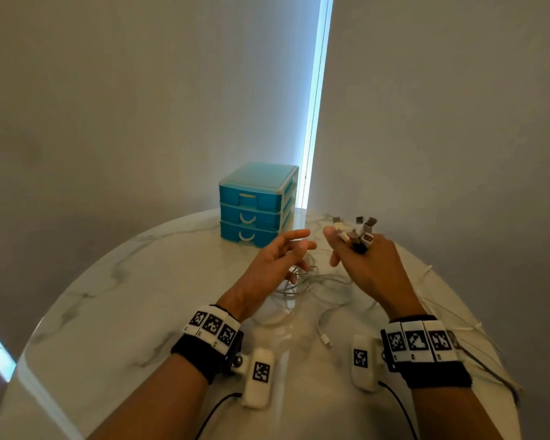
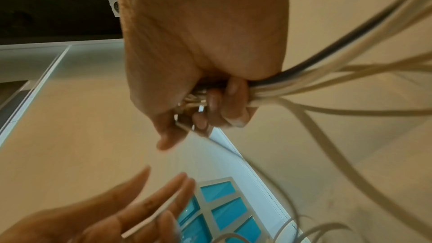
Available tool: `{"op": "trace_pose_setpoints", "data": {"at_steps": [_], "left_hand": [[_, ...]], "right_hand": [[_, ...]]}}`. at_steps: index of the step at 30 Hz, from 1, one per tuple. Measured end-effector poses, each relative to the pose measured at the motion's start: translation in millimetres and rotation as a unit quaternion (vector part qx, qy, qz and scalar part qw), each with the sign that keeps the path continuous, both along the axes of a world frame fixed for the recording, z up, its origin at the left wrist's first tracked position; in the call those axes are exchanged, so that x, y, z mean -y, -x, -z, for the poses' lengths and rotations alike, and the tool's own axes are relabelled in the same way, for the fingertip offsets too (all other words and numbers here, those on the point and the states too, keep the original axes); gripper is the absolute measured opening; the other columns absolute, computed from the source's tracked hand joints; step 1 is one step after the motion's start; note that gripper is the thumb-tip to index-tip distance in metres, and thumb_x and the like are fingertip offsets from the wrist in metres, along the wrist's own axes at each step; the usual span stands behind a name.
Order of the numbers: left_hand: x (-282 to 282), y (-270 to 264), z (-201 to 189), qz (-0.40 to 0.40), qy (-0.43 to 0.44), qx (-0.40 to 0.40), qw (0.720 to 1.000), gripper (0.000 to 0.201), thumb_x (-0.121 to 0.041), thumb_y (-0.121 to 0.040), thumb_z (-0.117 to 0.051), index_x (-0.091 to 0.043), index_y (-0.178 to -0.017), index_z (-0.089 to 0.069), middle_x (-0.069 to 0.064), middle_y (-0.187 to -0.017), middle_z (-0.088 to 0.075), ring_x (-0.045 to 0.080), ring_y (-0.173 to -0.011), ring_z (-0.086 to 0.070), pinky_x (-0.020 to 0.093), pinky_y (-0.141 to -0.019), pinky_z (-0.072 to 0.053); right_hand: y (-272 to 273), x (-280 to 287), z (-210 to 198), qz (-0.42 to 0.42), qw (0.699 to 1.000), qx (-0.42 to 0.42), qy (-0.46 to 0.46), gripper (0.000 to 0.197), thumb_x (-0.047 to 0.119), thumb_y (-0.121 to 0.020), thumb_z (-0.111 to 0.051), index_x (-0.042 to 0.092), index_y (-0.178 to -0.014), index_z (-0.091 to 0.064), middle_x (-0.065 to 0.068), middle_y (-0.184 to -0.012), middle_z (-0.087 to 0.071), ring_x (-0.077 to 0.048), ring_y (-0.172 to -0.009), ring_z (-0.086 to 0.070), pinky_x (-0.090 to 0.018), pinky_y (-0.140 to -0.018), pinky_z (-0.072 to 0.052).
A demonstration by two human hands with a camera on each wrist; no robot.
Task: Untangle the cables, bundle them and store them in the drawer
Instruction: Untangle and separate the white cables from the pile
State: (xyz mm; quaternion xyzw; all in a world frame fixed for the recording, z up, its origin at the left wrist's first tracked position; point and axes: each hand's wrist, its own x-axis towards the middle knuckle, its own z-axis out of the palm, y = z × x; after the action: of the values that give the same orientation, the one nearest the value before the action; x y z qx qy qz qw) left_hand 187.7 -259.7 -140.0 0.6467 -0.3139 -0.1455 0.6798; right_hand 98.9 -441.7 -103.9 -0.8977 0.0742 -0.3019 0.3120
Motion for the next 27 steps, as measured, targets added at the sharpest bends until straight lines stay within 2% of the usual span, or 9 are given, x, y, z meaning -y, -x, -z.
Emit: {"op": "trace_pose_setpoints", "data": {"at_steps": [2,6,9,12,15,17,21,25,27], "left_hand": [[-4,-1,6,0.043,-0.039,-0.009,0.998,0.041,-0.037,-0.108,-0.059,-0.04,-0.148,-0.054,-0.012,-0.139,-0.067,0.022,-0.109,-0.074,0.046,-0.095,-0.061],[-11,4,8,0.125,-0.14,0.044,0.981,0.048,-0.039,-0.105,-0.065,-0.054,-0.148,-0.05,-0.017,-0.146,-0.057,0.013,-0.116,-0.072,0.029,-0.096,-0.06],[-13,7,7,0.175,-0.219,0.08,0.957,0.05,-0.045,-0.101,-0.07,-0.058,-0.146,-0.053,-0.02,-0.137,-0.061,0.008,-0.119,-0.067,0.023,-0.093,-0.058],[-16,8,6,0.184,-0.267,0.116,0.939,0.05,-0.042,-0.095,-0.079,-0.05,-0.141,-0.062,-0.019,-0.145,-0.059,0.003,-0.127,-0.061,0.023,-0.104,-0.051],[-25,0,-1,0.108,-0.27,0.154,0.944,0.031,-0.043,-0.096,-0.076,-0.029,-0.124,-0.075,-0.01,-0.11,-0.076,0.0,-0.088,-0.069,0.022,-0.08,-0.057],[-37,-5,-11,0.041,-0.211,0.152,0.965,0.028,-0.051,-0.099,-0.068,-0.028,-0.109,-0.08,-0.008,-0.09,-0.077,0.002,-0.069,-0.063,0.017,-0.063,-0.052],[-61,-11,-27,-0.065,-0.046,0.1,0.992,0.03,-0.05,-0.1,-0.065,-0.026,-0.099,-0.083,-0.005,-0.069,-0.06,0.002,-0.06,-0.05,0.012,-0.059,-0.043],[-59,-14,-23,-0.047,0.031,0.042,0.998,0.034,-0.049,-0.102,-0.06,-0.022,-0.099,-0.081,-0.001,-0.07,-0.039,0.01,-0.062,-0.035,0.017,-0.059,-0.036],[-51,-8,-24,-0.021,0.012,0.049,0.998,0.033,-0.041,-0.106,-0.058,-0.016,-0.1,-0.078,-0.009,-0.065,-0.048,0.004,-0.058,-0.042,0.013,-0.058,-0.038]], "right_hand": [[-1,-6,-4,0.005,0.997,0.04,-0.067,0.052,0.057,-0.105,-0.055,0.025,-0.065,-0.061,0.014,-0.057,-0.063,0.0,-0.058,-0.058,-0.027,-0.064,-0.04],[-2,-9,-8,-0.106,0.956,0.095,-0.255,0.059,0.06,-0.108,-0.047,0.016,-0.071,-0.057,-0.012,-0.065,-0.06,-0.019,-0.063,-0.054,-0.039,-0.07,-0.045],[-3,-4,-13,-0.21,0.846,0.185,-0.454,0.05,0.051,-0.111,-0.043,0.015,-0.08,-0.057,-0.002,-0.063,-0.05,-0.016,-0.055,-0.048,-0.033,-0.06,-0.048],[6,9,-22,-0.229,0.758,0.235,-0.564,0.048,0.054,-0.113,-0.041,0.022,-0.082,-0.057,0.006,-0.063,-0.031,-0.008,-0.047,-0.025,-0.024,-0.045,-0.027],[22,29,-31,-0.167,0.723,0.277,-0.61,0.044,0.057,-0.109,-0.05,0.026,-0.078,-0.055,0.008,-0.059,-0.026,-0.008,-0.046,-0.016,-0.025,-0.045,-0.017],[29,39,-34,-0.09,0.736,0.3,-0.601,0.044,0.058,-0.104,-0.06,0.028,-0.073,-0.054,0.008,-0.057,-0.027,-0.01,-0.047,-0.015,-0.027,-0.046,-0.016],[30,39,-30,-0.009,0.806,0.301,-0.51,0.039,0.052,-0.097,-0.074,0.025,-0.073,-0.06,0.007,-0.053,-0.034,-0.008,-0.043,-0.024,-0.026,-0.043,-0.019],[17,-1,-20,-0.056,0.938,0.083,-0.333,0.027,0.058,-0.086,-0.083,0.033,-0.08,-0.075,0.015,-0.053,-0.046,-0.005,-0.047,-0.038,-0.024,-0.05,-0.031],[11,-27,-12,-0.122,0.961,-0.071,-0.24,0.033,0.067,-0.083,-0.081,0.035,-0.078,-0.078,0.017,-0.055,-0.057,0.001,-0.048,-0.046,-0.021,-0.054,-0.036]]}}
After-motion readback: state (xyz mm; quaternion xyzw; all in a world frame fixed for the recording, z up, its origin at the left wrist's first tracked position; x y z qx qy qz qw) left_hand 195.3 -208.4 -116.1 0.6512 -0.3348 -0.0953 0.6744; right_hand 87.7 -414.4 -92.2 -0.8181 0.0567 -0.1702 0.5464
